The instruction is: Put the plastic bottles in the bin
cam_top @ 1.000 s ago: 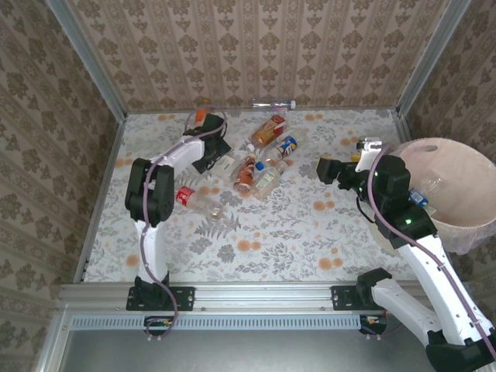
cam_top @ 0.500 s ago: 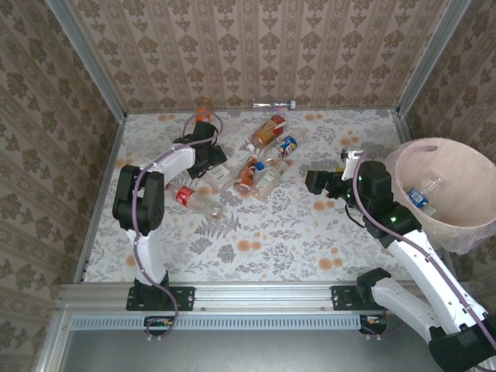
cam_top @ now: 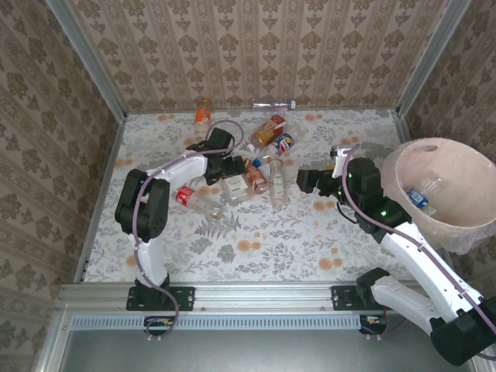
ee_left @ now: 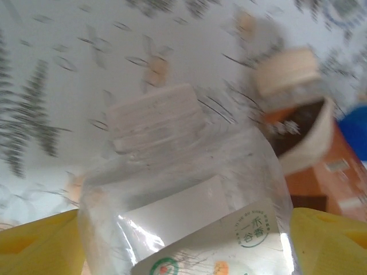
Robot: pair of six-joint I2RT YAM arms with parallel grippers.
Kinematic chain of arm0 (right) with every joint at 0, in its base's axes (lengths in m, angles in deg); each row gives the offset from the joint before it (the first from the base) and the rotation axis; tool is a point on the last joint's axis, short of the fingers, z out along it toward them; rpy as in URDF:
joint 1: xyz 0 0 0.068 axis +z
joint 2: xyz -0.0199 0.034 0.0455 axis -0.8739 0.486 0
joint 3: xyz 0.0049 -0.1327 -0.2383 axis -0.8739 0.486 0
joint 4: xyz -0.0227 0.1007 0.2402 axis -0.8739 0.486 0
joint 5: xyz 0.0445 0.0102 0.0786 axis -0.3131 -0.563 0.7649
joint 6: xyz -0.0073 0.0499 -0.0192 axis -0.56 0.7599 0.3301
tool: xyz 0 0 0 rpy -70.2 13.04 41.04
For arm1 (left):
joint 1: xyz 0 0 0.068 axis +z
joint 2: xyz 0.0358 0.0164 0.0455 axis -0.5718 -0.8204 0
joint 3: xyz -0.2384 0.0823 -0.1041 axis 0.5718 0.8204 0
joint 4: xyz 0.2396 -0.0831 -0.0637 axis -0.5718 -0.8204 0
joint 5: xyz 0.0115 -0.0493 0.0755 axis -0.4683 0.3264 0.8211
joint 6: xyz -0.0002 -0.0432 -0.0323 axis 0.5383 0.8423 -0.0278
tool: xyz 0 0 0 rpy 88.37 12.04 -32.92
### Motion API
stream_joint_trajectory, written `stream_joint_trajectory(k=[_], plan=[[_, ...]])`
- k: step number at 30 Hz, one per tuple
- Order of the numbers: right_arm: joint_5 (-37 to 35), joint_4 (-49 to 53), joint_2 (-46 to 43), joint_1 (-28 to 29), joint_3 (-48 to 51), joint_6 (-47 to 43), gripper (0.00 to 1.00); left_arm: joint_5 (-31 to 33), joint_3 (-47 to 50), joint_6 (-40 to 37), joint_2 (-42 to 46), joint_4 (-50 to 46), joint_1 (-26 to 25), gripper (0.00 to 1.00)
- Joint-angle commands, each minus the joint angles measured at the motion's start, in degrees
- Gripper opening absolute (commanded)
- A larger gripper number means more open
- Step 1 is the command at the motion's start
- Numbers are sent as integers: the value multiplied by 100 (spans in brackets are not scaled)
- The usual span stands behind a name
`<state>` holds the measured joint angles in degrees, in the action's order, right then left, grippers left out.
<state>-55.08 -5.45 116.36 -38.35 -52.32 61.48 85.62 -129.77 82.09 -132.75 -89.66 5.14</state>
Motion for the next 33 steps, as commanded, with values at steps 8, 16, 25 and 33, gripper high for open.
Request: stream_joint_trajectory(k=[8, 16, 25, 33], plan=[[-241, -193, 481, 214, 190, -5, 100, -475, -552, 314, -276, -294, -737, 89], [-955, -609, 1236, 965, 441, 628, 100, -1050, 35, 1140, 229, -105, -930, 89], [-1315, -1243, 2495, 2046, 220, 1373, 100, -932, 918, 1226, 1777, 574, -645, 95], [-2372, -514, 3798, 2507, -850, 1511, 100, -116, 1468, 1198, 3036, 193, -12, 100]])
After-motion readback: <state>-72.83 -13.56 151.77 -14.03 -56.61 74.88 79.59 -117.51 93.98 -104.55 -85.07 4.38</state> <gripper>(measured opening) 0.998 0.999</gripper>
